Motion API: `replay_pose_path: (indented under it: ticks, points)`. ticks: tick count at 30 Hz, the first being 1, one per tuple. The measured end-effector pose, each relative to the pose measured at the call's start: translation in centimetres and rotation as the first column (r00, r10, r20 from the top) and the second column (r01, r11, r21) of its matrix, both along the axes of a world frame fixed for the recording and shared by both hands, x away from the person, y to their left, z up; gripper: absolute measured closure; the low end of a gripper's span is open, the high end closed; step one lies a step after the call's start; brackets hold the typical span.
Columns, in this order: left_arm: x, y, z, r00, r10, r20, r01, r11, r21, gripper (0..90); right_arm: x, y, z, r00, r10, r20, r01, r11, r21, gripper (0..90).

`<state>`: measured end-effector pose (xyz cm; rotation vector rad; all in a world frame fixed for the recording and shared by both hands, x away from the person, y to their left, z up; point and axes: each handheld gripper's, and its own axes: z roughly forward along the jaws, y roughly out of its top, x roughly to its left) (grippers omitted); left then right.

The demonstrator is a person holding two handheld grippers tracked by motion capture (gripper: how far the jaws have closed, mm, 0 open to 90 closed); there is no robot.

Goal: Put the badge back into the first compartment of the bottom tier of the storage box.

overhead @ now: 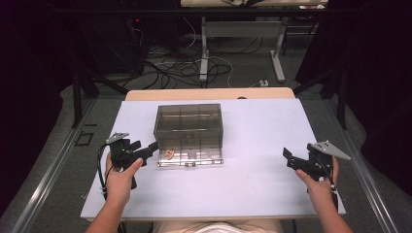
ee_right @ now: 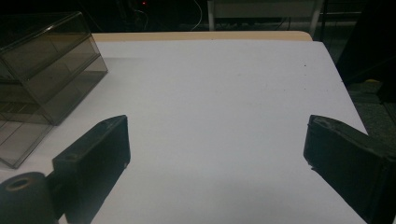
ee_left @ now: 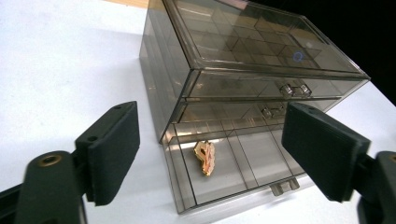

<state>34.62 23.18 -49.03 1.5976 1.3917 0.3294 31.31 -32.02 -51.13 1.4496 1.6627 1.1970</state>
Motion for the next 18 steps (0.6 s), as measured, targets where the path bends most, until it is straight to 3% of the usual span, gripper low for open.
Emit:
replay_pose_path:
  ticks: [7, 8, 14, 18]
  points:
    - [-0.3, 0.4, 0.1, 0.9999, -0.013, 0.007, 0.013, 0.9994, 0.031, 14.6, 0.1, 0.1, -0.1, 0.9999, 0.000, 0.010, 0.000, 1.0000, -0.002, 6.8]
    - [-0.4, 0.5, 0.1, 0.9999, -0.014, 0.005, 0.014, 0.9993, 0.035, 13.9, 0.0, 0.1, -0.1, 1.0000, 0.003, -0.004, -0.003, 1.0000, -0.008, 6.8]
    - [-1.0, 1.3, -0.2, 0.9988, -0.029, 0.039, 0.027, 0.9982, 0.054, 0.8, 0.0, 0.1, -0.1, 1.0000, 0.004, -0.007, -0.004, 1.0000, -0.005, 6.8]
    - [-1.3, 2.1, -0.1, 0.9985, -0.019, 0.050, 0.016, 0.9977, 0.065, 0.2, 0.0, 0.2, -0.2, 0.9999, 0.007, -0.014, -0.007, 1.0000, 0.003, 6.8]
